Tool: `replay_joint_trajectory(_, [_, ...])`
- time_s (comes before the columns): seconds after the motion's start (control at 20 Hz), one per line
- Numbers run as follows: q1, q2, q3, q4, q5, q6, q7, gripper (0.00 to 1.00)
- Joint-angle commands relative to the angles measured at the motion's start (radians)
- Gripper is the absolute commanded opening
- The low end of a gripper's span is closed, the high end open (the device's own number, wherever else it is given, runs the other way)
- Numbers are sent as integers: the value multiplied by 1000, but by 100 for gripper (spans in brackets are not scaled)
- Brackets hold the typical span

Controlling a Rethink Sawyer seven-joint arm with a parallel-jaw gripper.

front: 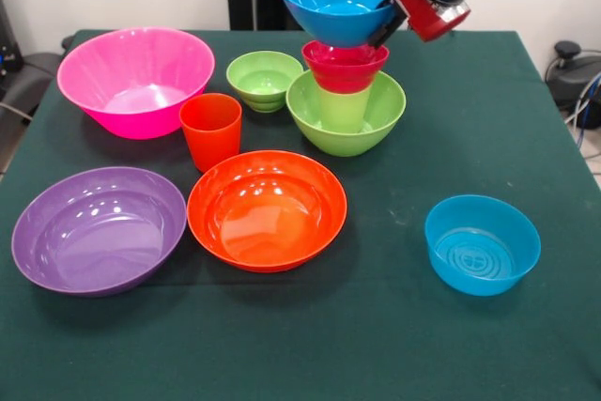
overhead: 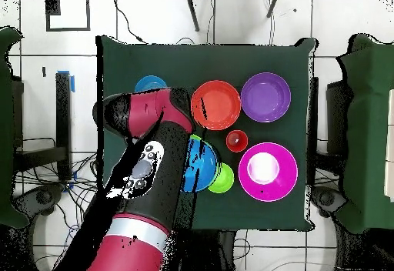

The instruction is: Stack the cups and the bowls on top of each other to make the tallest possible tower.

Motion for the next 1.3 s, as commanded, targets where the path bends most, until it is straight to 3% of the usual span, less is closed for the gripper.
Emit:
replay_joint_trajectory(0.05, [-42, -44, 94, 39, -40, -9, -107, 0])
replay_joint_trajectory(0.8, [-17, -48, 120, 133, -28, -93, -43, 0])
replay_joint_trajectory(1.3, [7, -53, 114, 211, -38, -199, -8, 0])
